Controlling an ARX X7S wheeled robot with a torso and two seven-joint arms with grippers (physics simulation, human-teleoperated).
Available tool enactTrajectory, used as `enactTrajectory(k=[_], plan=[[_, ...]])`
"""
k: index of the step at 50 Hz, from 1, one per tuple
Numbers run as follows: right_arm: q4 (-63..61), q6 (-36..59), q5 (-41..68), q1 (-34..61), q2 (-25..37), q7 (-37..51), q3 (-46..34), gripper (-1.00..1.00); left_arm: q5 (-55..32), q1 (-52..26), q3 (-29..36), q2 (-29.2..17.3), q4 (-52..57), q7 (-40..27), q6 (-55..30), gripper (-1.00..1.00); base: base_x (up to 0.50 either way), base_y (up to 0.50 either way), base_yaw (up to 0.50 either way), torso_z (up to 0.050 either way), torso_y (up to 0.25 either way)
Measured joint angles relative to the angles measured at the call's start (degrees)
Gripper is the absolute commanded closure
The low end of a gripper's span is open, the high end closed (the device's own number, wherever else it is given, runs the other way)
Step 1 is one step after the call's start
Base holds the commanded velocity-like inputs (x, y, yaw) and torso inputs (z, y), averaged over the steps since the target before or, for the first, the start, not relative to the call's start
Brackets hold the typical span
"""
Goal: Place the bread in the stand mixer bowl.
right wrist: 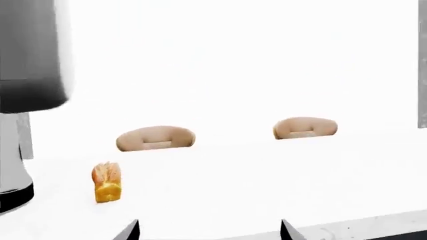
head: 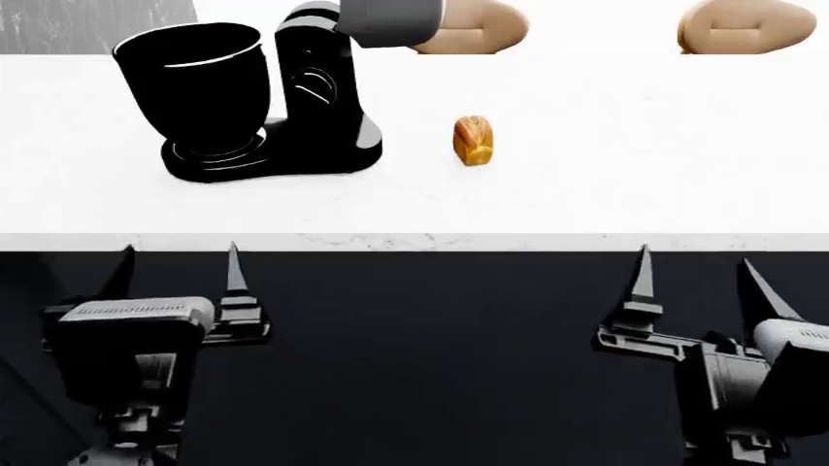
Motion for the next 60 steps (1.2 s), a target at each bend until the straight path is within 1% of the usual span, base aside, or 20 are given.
enactTrajectory(k=[4, 9, 17, 25, 32, 47, 60], plan=[[-7.86, 4.19, 4.14, 0.41, 2.32, 1.25, 5.37, -1.0, -1.28, -1.58, -2.83, -1.99, 6.56, -0.75, -4.52, -1.0, 0.0, 0.0, 0.0, 0.0, 0.0], [-13.99, 6.65, 7.77, 0.32, 4.62, 2.56, 10.05, -1.0, -2.49, -3.1, -5.03, -3.7, 12.23, -1.41, -8.53, -1.0, 0.0, 0.16, 0.0, 0.0, 0.0], [-19.44, 7.12, 11.79, -0.85, 9.06, 5.63, 12.84, -1.0, -3.74, -4.95, -6.84, -5.47, 17.7, -2.17, -12.73, -1.0, 0.0, 0.5, 0.0, 0.0, 0.0], [-21.88, 2.74, 15.81, -4.08, 18.71, 13.99, 10.02, -1.0, -4.26, -6.06, -7.12, -6.54, 20.8, -2.73, -15.1, -1.0, 0.0, 0.5, 0.0, 0.0, 0.0], [-22.35, -0.35, 17.32, -5.95, 23.99, 18.37, 7.25, -1.0, -4.42, -6.47, -6.92, -7.09, 22.09, -3.07, -16.0, -1.0, 0.0, 0.44, 0.0, 0.0, 0.0], [-22.12, -3.43, 18.38, -8.29, 28.32, 22.2, 4.54, -1.0, -4.23, -6.76, -5.89, -7.85, 23.04, -3.7, -16.68, -1.0, 0.0, 0.0, 0.0, 0.0, 0.0], [-22.34, -6.07, 17.5, -10.06, 29.94, 22.23, 3.53, -1.0, -4.47, -6.83, -5.66, -8.18, 23.26, -4.13, -16.81, -1.0, 0.46, 0.02, 0.0, 0.0, 0.0]])
